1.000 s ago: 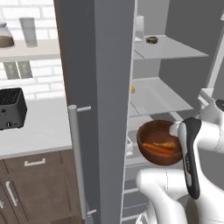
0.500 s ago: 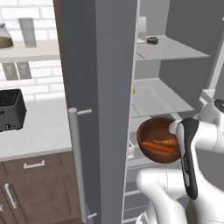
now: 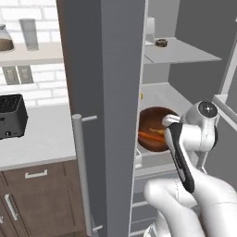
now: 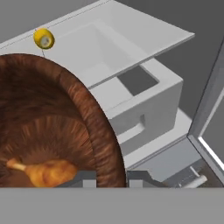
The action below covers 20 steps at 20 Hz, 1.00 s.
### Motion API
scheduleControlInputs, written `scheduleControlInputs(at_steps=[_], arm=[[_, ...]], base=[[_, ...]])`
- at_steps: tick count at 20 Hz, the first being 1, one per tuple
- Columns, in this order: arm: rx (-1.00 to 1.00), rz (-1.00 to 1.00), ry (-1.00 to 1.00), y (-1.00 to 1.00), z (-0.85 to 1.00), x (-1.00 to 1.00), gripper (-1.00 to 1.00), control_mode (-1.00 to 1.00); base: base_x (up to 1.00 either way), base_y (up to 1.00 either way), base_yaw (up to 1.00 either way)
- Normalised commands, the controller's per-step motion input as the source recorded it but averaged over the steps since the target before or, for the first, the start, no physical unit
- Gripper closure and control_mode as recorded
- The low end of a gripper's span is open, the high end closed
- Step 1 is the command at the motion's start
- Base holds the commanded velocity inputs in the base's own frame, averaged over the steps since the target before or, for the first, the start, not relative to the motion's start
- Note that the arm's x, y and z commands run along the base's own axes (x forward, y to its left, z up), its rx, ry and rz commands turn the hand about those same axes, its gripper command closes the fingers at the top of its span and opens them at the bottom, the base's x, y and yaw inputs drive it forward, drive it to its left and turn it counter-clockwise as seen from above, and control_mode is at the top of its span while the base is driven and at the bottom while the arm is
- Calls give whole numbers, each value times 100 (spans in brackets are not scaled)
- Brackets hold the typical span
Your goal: Pick the chicken drumstick and carrot from their plates and place them in the bowl. Then put the bowl in the fridge.
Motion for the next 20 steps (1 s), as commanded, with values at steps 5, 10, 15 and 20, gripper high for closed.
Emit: scheduleControlInputs(at_steps=[5,10,15,20], arm=[[7,-5,2,0,46,74,100,-100],[11,-1,2,5,25,58,100,-100],[12,0,0,10,-2,61,100,-100],[5,-1,0,9,-3,73,100,-100]], base=[[0,0,0],[0,0,0],[0,0,0],[0,0,0]])
